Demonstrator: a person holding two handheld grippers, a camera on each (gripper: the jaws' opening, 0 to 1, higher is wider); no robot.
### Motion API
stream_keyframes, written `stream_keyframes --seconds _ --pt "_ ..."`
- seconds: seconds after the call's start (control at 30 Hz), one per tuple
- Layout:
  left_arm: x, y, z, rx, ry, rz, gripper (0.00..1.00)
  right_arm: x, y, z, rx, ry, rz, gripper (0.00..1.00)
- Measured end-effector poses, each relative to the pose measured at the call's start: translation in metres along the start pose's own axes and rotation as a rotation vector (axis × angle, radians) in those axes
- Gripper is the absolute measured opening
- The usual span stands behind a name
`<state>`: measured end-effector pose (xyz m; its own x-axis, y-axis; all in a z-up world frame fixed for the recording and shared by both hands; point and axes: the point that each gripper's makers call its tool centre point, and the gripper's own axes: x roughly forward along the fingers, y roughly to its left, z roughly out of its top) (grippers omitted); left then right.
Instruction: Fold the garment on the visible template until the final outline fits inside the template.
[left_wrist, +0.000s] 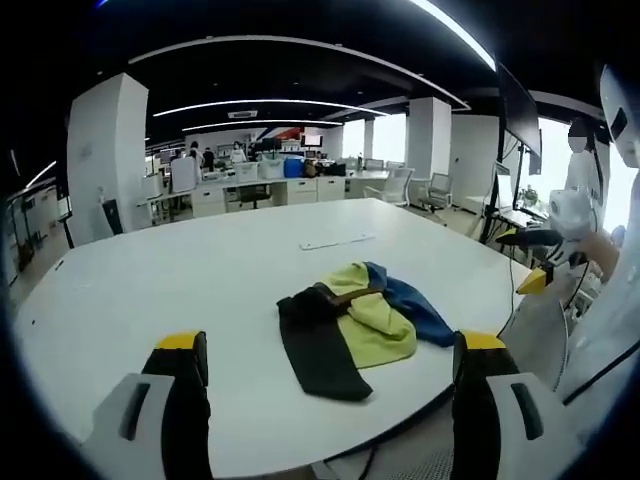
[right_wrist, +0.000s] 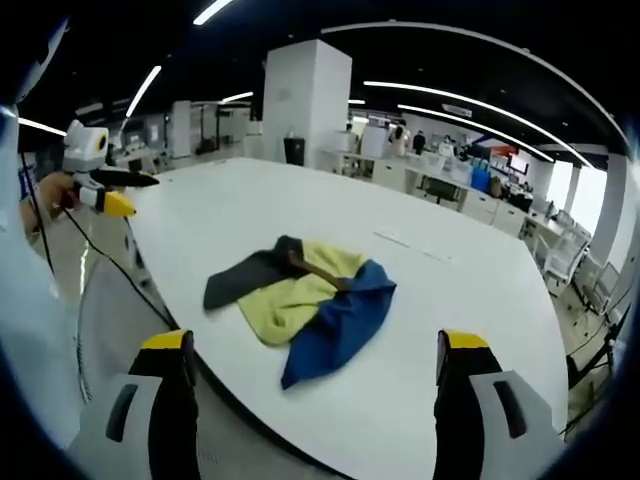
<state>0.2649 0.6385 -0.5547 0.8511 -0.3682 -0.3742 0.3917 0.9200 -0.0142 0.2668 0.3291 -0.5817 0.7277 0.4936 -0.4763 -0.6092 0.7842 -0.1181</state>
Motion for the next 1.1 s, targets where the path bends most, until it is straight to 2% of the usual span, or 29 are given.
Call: stream_keyframes --seconds 0.53,0.97,1.1 --pt "0.004 0.004 -0.013 0.058 0.068 0.02 1.0 0.004 -0.002 0.001 -0.022 0.006 0.018 1.0" --pt "0.014 0.005 -0.011 0.078 0.07 0.011 1.0 0.009 -0.008 0.004 -0.041 0.007 0.021 0.97" --pt "0.019 0.004 -0.009 0.103 0.083 -0.017 0.99 0.011 -0.009 0.004 -0.048 0.007 0.022 0.97"
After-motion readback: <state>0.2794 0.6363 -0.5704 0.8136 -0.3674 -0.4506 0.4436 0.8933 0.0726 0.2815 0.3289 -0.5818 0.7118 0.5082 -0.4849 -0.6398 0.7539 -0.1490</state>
